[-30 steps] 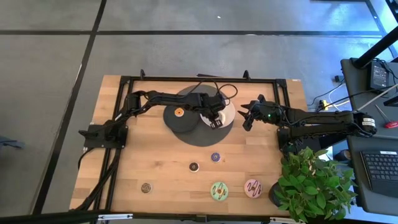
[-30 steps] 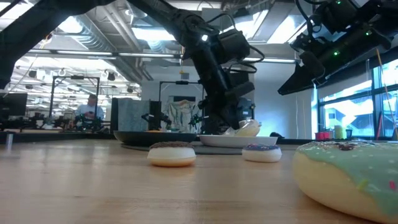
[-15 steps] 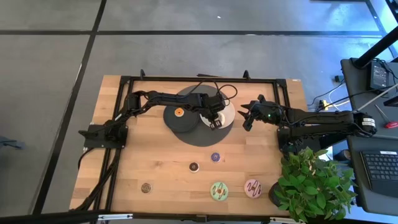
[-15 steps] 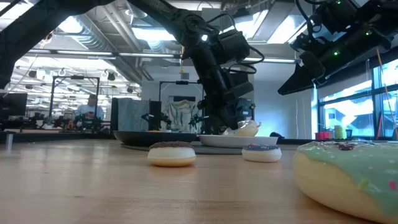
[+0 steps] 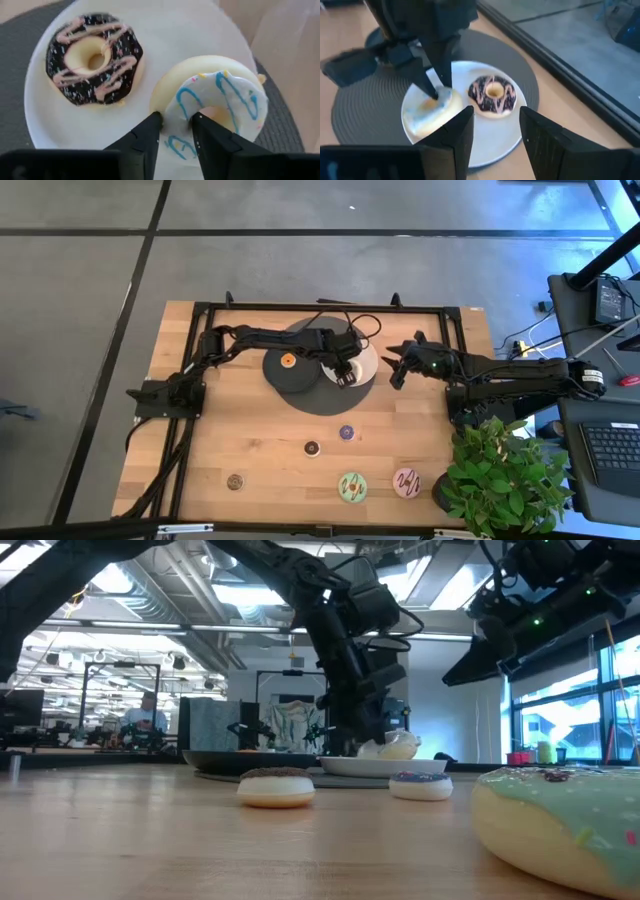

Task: Pick & Place donuts
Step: Put the big white donut on the white plate, then put the big purple donut on the white plate

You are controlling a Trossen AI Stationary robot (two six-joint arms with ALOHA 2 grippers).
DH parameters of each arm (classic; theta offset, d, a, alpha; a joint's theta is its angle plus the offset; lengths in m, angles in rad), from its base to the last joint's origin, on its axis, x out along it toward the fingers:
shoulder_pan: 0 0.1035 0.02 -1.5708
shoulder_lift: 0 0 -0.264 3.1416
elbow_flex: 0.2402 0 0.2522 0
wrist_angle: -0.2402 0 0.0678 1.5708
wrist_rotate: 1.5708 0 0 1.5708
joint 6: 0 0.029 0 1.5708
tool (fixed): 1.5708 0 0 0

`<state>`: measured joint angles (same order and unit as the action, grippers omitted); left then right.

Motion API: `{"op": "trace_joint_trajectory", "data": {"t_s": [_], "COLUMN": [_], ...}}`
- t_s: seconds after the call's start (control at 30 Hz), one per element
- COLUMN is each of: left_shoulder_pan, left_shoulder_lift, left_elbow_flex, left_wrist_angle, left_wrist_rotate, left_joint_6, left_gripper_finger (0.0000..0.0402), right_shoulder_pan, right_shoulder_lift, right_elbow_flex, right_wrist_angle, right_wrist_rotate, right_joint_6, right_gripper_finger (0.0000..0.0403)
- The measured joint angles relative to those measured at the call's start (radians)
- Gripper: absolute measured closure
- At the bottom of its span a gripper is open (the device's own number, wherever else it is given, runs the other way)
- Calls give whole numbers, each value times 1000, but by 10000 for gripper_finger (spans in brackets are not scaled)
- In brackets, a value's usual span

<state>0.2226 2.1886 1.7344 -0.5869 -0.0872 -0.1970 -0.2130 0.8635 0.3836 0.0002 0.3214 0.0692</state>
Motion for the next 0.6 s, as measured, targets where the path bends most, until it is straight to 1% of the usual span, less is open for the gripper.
{"op": "trace_joint_trajectory", "data": {"t_s": [0.17,0.3,0.37,0.47,0.53,0.6], "left_shoulder_pan": [2,2,4,11,15,17], "left_shoulder_lift": [-13,-13,-20,-65,-106,-147], "left_elbow_flex": [0,0,0,-2,-5,-28], "left_wrist_angle": [-13,-23,-64,-168,-222,-230], "left_wrist_rotate": [0,0,0,-14,-45,-61], "left_joint_6": [0,0,10,26,35,71], "left_gripper_finger": [278,277,276,276,277,276], "right_shoulder_pan": [0,1,1,1,2,2], "right_shoulder_lift": [-1,-3,-3,-10,-10,-9], "right_elbow_flex": [0,0,0,13,46,82], "right_wrist_angle": [48,53,53,22,-26,-84], "right_wrist_rotate": [-5,-8,-14,-75,-155,-237], "right_joint_6": [-37,-48,-48,-48,-48,-47], "right_gripper_finger": [242,242,242,242,242,242]}}
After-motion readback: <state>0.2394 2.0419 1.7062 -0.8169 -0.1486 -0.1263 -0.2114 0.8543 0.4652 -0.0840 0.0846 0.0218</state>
